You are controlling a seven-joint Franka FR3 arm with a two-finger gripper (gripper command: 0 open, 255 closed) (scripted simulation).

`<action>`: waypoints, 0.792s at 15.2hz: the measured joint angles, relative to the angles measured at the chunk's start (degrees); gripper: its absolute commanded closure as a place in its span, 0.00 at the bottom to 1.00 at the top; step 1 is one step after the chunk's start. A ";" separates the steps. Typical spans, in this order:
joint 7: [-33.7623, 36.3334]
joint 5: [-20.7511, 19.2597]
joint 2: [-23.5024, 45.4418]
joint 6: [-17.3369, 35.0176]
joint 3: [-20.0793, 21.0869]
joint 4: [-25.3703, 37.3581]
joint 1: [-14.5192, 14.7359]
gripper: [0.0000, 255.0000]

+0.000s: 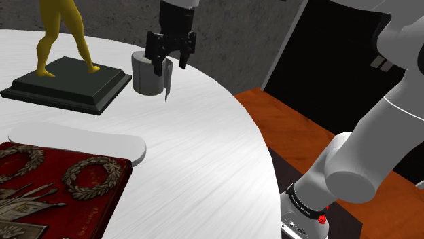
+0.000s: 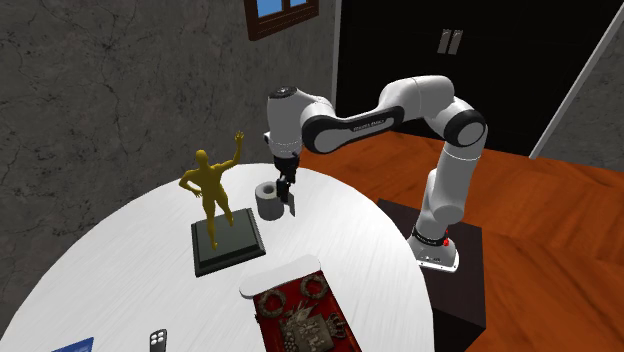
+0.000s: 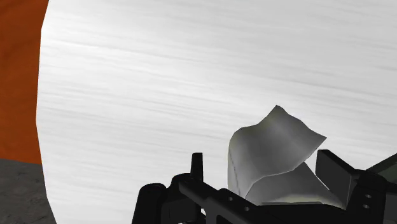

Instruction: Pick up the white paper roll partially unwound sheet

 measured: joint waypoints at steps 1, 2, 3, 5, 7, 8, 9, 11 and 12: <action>-0.01 -0.01 0.01 0.58 -0.01 -0.57 -0.01 0.00; 0.09 -0.01 0.01 1.31 0.03 -1.29 0.03 0.00; 0.06 0.01 -0.03 1.61 0.01 -1.63 0.01 1.00; 0.02 0.04 -0.21 1.90 -0.03 -1.97 -0.03 1.00; 0.00 0.06 -0.34 1.96 -0.04 -2.05 -0.04 1.00; 0.03 0.05 -0.33 1.97 -0.04 -2.05 -0.03 1.00; 0.06 0.03 -0.31 1.95 -0.03 -2.01 -0.03 1.00; 0.03 0.04 -0.33 1.99 -0.05 -2.04 -0.04 1.00; 0.02 0.05 -0.37 2.03 -0.05 -2.10 -0.05 1.00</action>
